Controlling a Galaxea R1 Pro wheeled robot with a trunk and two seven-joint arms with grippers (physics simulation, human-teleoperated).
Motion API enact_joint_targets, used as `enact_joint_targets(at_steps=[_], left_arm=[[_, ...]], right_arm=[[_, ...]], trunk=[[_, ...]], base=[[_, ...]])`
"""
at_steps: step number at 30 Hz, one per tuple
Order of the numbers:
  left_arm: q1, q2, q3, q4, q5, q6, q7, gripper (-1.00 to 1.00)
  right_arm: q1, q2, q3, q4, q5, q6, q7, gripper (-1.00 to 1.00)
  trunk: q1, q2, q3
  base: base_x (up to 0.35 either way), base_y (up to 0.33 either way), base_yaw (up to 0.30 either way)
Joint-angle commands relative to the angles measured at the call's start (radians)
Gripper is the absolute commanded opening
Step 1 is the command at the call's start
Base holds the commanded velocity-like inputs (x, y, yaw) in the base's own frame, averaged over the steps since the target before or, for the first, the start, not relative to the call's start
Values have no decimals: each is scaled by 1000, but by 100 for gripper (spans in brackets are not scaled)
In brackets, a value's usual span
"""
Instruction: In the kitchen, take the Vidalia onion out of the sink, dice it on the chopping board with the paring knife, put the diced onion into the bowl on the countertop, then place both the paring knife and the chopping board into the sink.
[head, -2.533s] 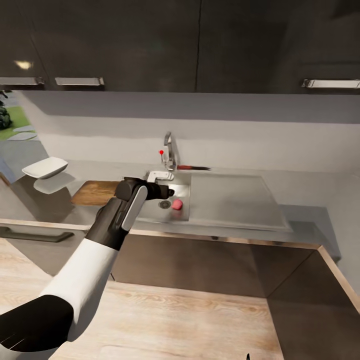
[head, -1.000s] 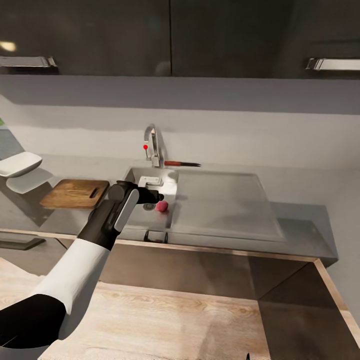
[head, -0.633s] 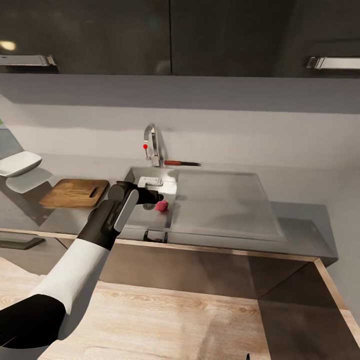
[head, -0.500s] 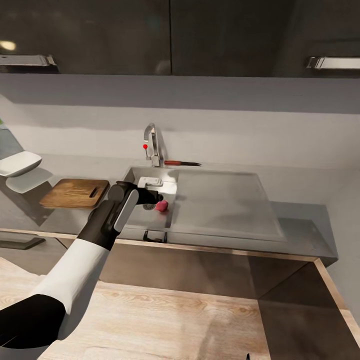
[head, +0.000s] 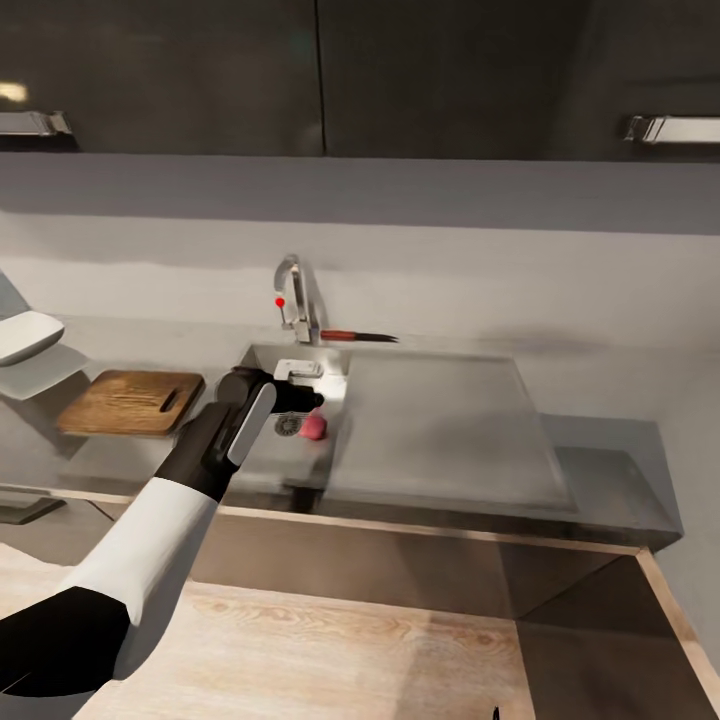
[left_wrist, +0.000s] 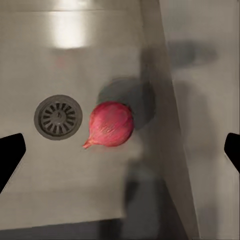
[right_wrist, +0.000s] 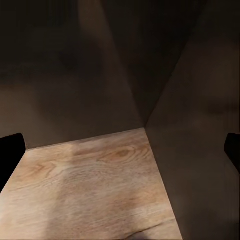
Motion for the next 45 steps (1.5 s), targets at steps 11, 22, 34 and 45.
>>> enact_joint_targets(at_steps=[11, 22, 34, 45], left_arm=[[-1, 0, -1, 23, 11, -8, 10, 100], [0, 0, -1, 75, 11, -57, 9, 100], [0, 0, -1, 78, 10, -59, 10, 100], [-1, 13, -1, 77, 11, -59, 10, 100]], right_arm=[[-1, 0, -6, 0, 11, -2, -6, 100], [-1, 0, -6, 0, 11, -1, -6, 100], [-1, 0, -6, 0, 11, -2, -6, 100], [-1, 0, -6, 0, 11, -2, -6, 100]], trunk=[[1, -2, -2], [1, -2, -7], [1, -2, -25], [1, -2, -43]], base=[[115, -26, 0], [84, -1, 0], [10, 0, 0], [0, 0, 0]])
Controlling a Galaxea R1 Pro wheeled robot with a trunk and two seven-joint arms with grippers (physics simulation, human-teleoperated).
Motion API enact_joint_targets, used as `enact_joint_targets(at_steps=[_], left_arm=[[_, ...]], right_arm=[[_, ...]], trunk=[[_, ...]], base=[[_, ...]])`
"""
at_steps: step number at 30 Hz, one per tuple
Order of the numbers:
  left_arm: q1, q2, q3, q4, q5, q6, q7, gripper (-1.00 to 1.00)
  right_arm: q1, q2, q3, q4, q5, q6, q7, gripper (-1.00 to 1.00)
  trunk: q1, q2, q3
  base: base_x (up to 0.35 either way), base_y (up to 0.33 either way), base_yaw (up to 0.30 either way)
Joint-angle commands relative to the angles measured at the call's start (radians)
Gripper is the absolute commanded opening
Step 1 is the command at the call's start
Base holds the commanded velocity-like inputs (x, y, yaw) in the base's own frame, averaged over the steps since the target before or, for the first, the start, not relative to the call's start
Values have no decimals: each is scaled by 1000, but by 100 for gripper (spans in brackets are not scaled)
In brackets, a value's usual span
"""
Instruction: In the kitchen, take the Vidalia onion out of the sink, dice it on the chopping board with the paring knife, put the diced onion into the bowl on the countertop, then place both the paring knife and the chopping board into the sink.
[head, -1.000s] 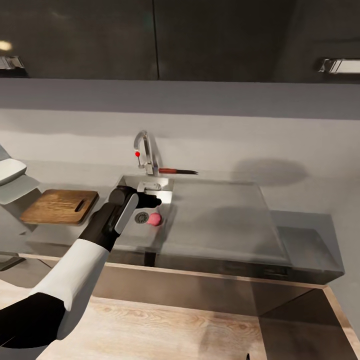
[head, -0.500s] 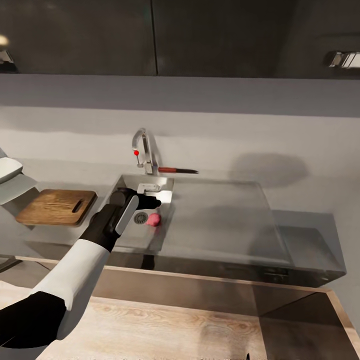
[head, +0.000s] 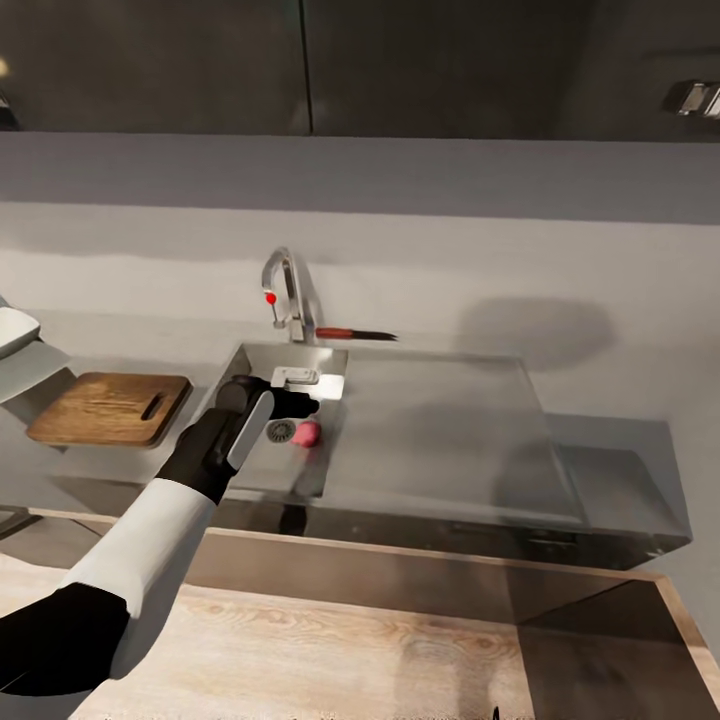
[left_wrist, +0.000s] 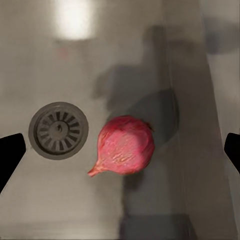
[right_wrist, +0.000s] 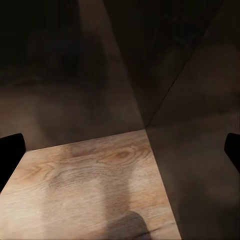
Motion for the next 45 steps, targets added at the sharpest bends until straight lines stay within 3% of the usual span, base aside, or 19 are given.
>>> enact_joint_targets(at_steps=[1, 27, 45], left_arm=[[-1, 2, -2, -1, 11, 3, 10, 100], [0, 0, -3, 32, 11, -11, 9, 100], [0, 0, -4, 43, 11, -12, 9, 100]], right_arm=[[-1, 0, -6, 0, 11, -2, -6, 100], [-1, 0, -6, 0, 11, -2, -6, 100], [-1, 0, -6, 0, 11, -2, -6, 100]], trunk=[[0, -2, -3], [0, -2, -45], [0, -2, -74]], base=[[0, 0, 0], [0, 0, 0], [100, 0, 0]])
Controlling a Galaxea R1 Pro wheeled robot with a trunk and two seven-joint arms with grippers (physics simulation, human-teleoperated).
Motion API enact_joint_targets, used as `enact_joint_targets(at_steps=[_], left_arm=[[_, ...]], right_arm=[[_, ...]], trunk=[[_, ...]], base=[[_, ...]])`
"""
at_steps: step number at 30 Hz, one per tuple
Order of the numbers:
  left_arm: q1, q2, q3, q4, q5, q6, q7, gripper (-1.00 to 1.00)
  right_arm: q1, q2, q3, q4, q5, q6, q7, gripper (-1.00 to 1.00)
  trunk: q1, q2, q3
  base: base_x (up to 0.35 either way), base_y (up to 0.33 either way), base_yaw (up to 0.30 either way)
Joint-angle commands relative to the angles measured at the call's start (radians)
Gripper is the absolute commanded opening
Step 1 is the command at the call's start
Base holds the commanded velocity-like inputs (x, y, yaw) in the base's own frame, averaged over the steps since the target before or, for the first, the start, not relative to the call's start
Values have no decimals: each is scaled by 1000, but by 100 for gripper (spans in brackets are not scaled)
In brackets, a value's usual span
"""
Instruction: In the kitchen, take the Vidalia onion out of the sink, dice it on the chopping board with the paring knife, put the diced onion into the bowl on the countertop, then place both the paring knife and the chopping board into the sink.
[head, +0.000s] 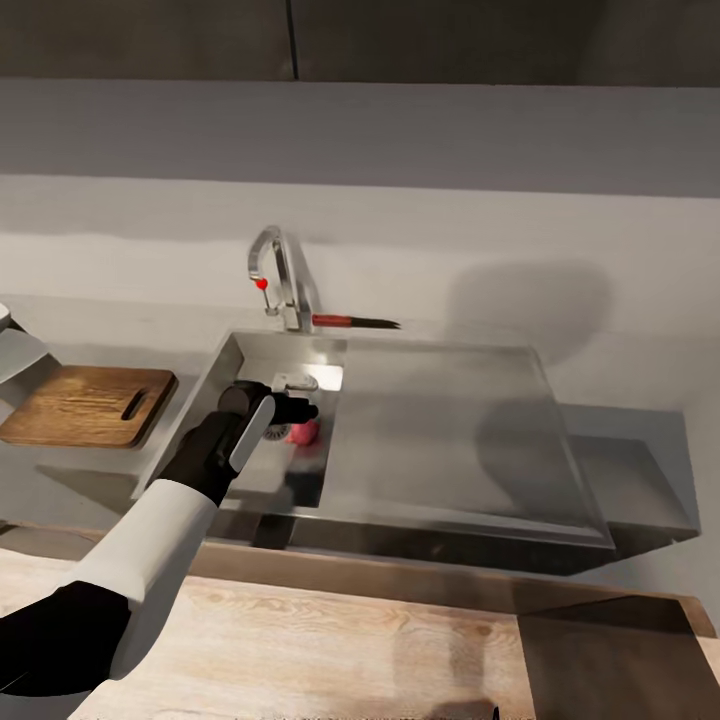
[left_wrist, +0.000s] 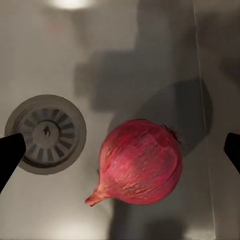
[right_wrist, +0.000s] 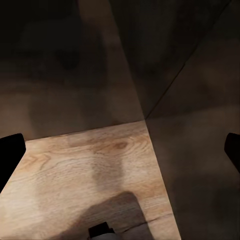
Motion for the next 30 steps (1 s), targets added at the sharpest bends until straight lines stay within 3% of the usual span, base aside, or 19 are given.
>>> enact_joint_targets(at_steps=[1, 20, 30], left_arm=[[-1, 0, -2, 2, 11, 3, 10, 100], [-1, -1, -2, 27, 11, -17, 8, 100], [-1, -13, -5, 28, 11, -17, 8, 100]], right_arm=[[0, 0, -6, 0, 11, -2, -6, 100], [0, 0, -6, 0, 11, -2, -6, 100], [0, 0, -6, 0, 11, -2, -6, 100]], trunk=[[0, -2, -3], [0, -2, -33], [0, -2, -49]], base=[[8, 0, 0], [1, 0, 0], [0, 0, 0]])
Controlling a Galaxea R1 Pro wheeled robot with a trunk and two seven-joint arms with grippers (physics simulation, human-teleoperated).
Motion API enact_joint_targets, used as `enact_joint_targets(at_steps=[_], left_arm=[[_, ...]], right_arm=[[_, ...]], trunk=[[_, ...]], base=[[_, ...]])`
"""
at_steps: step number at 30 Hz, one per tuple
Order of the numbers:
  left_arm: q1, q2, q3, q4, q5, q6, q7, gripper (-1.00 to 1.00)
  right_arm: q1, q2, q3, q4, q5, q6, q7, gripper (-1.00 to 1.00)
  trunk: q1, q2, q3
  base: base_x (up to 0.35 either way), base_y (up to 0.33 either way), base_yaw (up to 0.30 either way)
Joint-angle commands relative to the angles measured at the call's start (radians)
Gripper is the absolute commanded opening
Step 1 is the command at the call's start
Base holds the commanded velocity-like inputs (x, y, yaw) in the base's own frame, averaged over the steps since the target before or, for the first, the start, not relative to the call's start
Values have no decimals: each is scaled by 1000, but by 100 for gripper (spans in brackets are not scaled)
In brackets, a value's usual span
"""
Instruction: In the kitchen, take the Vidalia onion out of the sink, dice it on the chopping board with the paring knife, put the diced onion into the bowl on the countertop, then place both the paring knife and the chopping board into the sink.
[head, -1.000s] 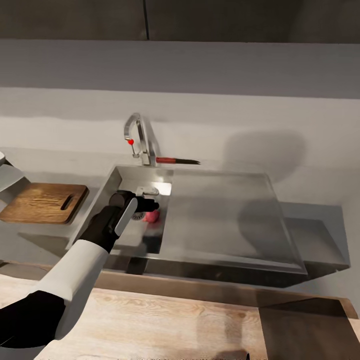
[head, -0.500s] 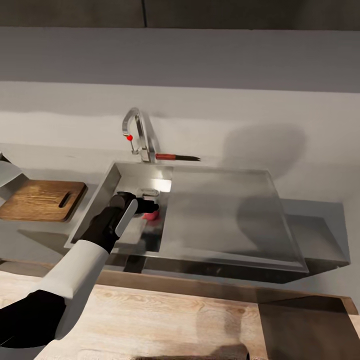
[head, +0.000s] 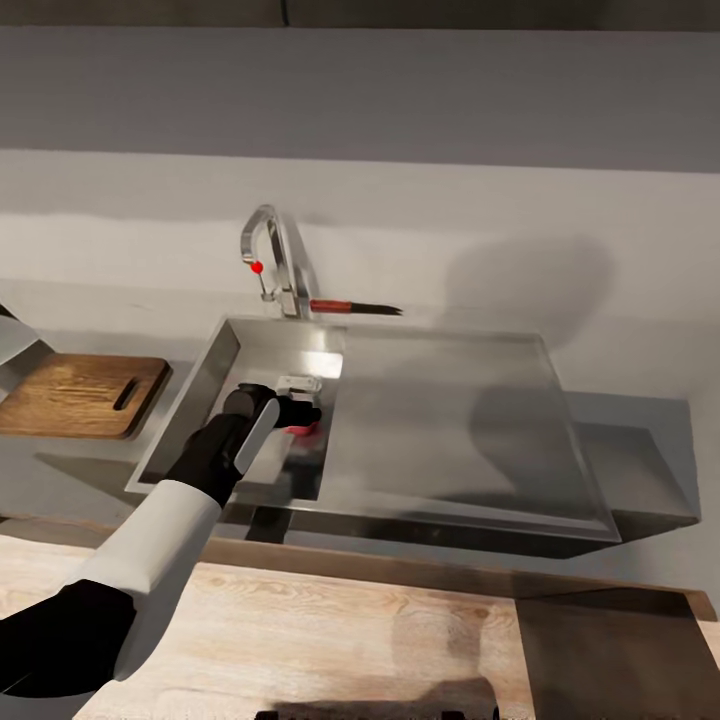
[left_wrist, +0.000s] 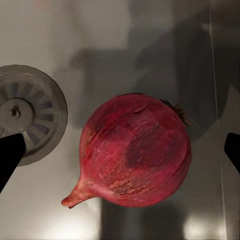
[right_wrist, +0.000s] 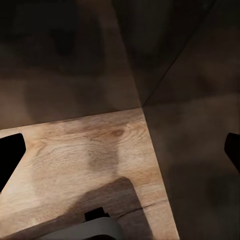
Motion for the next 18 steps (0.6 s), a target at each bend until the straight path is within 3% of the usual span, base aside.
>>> enact_joint_targets(at_steps=[1, 18], left_arm=[[-1, 0, -2, -1, 10, 3, 10, 100], [-1, -1, -2, 0, 10, 3, 10, 100]], right_arm=[[0, 0, -6, 0, 11, -2, -6, 100], [0, 0, -6, 0, 11, -3, -6, 100]], trunk=[[0, -2, -3], [0, -2, -24]], base=[[0, 0, 0], [0, 0, 0]])
